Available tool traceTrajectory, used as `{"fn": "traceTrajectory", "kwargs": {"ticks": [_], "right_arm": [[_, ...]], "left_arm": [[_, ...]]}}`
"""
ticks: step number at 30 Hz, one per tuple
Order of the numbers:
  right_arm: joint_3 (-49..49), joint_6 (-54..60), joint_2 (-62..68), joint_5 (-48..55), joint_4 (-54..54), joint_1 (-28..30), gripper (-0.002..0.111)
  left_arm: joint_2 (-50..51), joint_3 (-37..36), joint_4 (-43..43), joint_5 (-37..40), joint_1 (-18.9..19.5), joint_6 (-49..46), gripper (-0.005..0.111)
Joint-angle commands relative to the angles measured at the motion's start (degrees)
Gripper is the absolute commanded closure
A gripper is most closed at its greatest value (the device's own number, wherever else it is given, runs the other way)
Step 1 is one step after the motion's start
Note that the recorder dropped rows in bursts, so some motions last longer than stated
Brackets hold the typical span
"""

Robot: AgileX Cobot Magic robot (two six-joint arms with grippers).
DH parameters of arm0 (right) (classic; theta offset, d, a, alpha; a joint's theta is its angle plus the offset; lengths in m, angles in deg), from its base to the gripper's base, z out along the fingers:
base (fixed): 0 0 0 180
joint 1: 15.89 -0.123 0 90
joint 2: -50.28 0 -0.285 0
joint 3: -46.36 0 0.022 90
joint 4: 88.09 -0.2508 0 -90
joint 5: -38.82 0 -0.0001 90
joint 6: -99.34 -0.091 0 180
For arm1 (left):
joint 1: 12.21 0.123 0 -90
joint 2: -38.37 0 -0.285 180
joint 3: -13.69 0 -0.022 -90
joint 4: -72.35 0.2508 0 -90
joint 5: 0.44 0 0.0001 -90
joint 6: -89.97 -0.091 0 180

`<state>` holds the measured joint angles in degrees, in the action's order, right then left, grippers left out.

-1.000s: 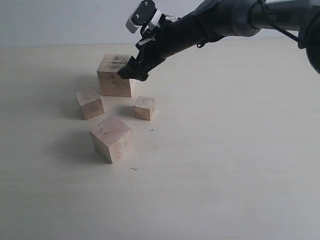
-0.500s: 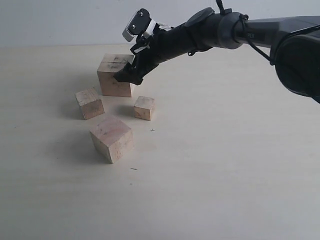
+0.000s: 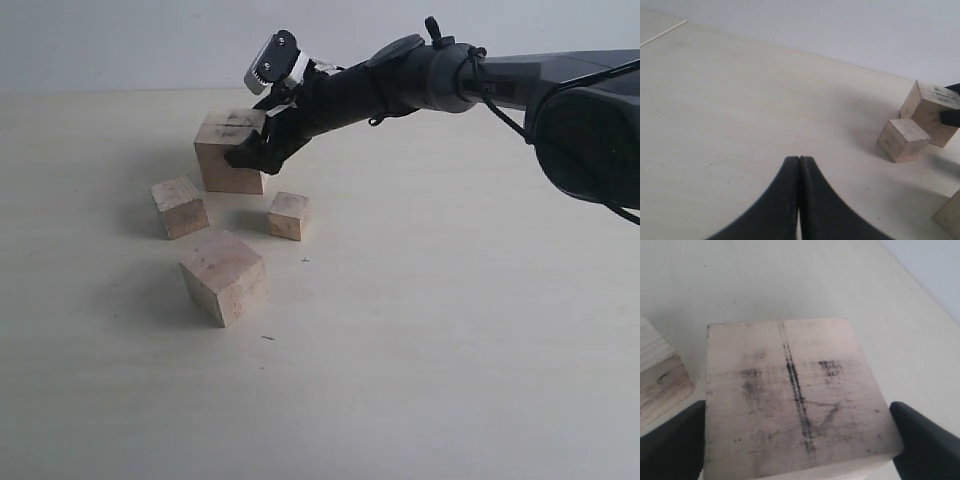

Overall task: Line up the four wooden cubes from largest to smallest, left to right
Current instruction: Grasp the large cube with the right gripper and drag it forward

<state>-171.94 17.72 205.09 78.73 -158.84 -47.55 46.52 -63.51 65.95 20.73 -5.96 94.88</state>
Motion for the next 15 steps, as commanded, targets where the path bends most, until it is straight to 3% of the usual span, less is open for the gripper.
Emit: {"fn": "traceTrajectory", "kwargs": {"ticks": [1,4,7,9,15], "right_arm": [[-0.35,0.59,-0.14,5.61,-0.83,0.02,0.059],[-0.35,0.59,-0.14,8.9,0.07,0.02,0.086],[-0.35,-2.51,-0.35,11.0,1.55,0.02,0.103],[-0.35,-4.01,-0.59,11.95,3.07,0.02,0.108],[-0.35,-3.89,-2.29,19.49,14.11,0.02,0.108]], "left_arm": [[-0.36,-0.02,-0.09,-0.16,0.07,-0.18,0.107],[-0.36,-0.02,-0.09,-0.16,0.07,-0.18,0.107],[-0.36,-0.02,-0.09,-0.16,0.07,-0.18,0.107],[-0.36,-0.02,-0.09,-0.16,0.07,-0.18,0.107],[-0.36,-0.02,-0.09,-0.16,0.07,-0.18,0.107]]}}
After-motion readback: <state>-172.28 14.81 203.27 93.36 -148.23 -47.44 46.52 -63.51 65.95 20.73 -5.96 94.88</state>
